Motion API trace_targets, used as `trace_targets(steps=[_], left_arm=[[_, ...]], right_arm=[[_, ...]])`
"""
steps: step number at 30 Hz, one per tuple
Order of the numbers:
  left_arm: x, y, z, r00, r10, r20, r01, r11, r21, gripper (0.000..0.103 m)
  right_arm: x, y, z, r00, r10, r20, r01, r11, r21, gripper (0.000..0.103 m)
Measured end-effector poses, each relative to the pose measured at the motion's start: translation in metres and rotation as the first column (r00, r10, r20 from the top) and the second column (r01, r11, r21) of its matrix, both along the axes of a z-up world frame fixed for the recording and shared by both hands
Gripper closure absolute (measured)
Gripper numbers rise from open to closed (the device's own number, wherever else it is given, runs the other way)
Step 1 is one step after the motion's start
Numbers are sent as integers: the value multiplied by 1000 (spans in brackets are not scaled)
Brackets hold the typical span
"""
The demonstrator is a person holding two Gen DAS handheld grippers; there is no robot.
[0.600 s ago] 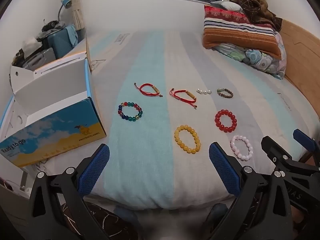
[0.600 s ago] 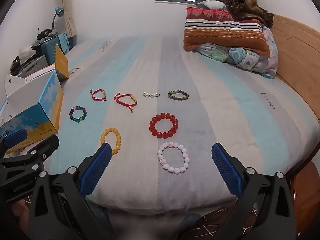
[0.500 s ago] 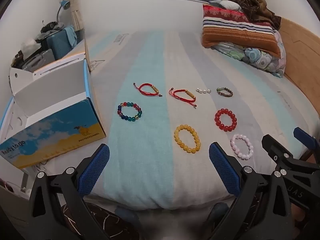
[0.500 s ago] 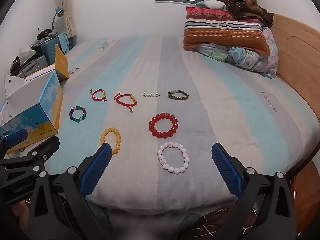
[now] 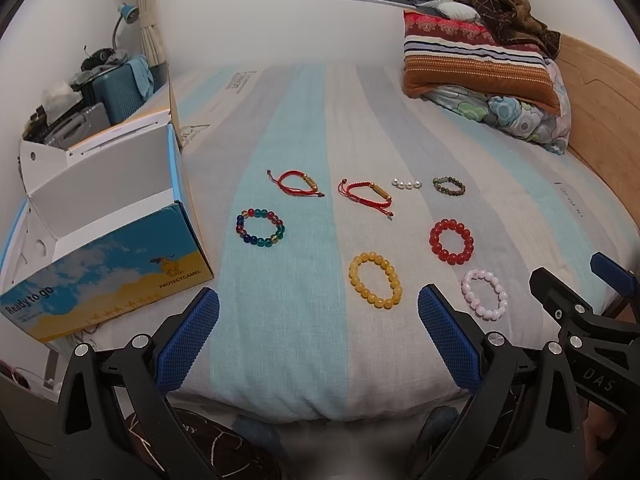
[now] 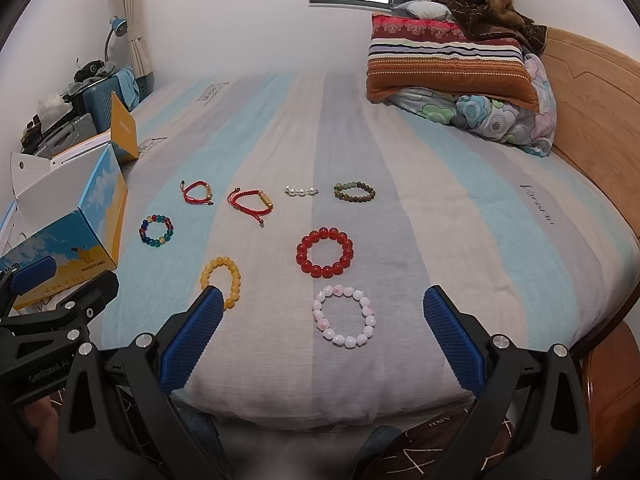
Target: Organize jewelry
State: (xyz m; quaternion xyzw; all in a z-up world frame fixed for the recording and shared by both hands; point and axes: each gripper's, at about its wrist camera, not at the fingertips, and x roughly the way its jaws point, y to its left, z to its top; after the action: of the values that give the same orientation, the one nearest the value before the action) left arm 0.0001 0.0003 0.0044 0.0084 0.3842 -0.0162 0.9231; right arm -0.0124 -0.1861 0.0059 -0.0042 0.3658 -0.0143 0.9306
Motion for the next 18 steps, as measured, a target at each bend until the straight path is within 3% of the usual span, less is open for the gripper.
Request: trace_targets(steps=[18], left_arm=[[-2,-5,1,1000,-8,8,8,1000,18,5]], right_arm=[[-2,-2,4,1000,-2,6,2,1000,-1,7]])
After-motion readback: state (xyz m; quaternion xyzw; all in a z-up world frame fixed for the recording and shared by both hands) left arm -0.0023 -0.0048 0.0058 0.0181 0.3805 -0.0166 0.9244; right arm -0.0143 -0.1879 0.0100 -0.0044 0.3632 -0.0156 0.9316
